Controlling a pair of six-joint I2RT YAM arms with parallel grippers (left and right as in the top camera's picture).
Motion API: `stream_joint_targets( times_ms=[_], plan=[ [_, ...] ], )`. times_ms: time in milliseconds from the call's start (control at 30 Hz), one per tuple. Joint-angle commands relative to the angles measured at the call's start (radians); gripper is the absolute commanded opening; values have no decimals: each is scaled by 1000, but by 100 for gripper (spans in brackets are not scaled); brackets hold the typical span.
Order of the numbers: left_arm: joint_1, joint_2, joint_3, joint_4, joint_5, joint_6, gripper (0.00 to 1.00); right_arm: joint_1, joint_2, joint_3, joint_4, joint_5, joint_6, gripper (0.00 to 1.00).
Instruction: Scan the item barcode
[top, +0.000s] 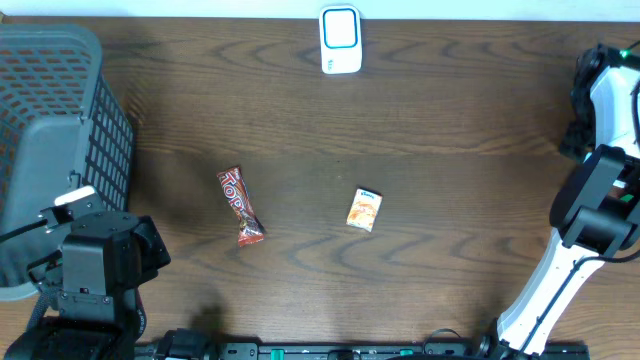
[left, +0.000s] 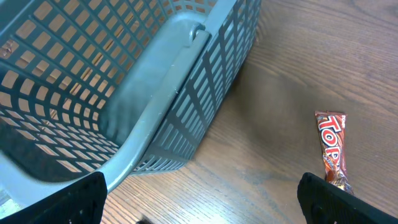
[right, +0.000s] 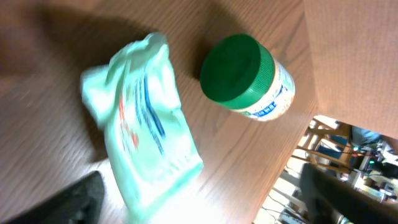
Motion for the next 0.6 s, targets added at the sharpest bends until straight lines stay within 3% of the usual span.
stream_joint_targets(
  times_ms=[0, 300, 433, 567],
  plan=[
    [-2, 1, 1, -3, -13, 5, 98, 48, -11, 112, -38, -114, 14, 99],
    [-2, 1, 1, -3, -13, 5, 98, 351, -13, 314, -193, -405, -64, 99],
    [-2, 1, 1, -3, -13, 5, 98, 532, -12, 304, -254, -640, -312, 99],
    [-2, 1, 1, -3, -13, 5, 98, 705, -12, 262, -262, -742, -552, 99]
  ],
)
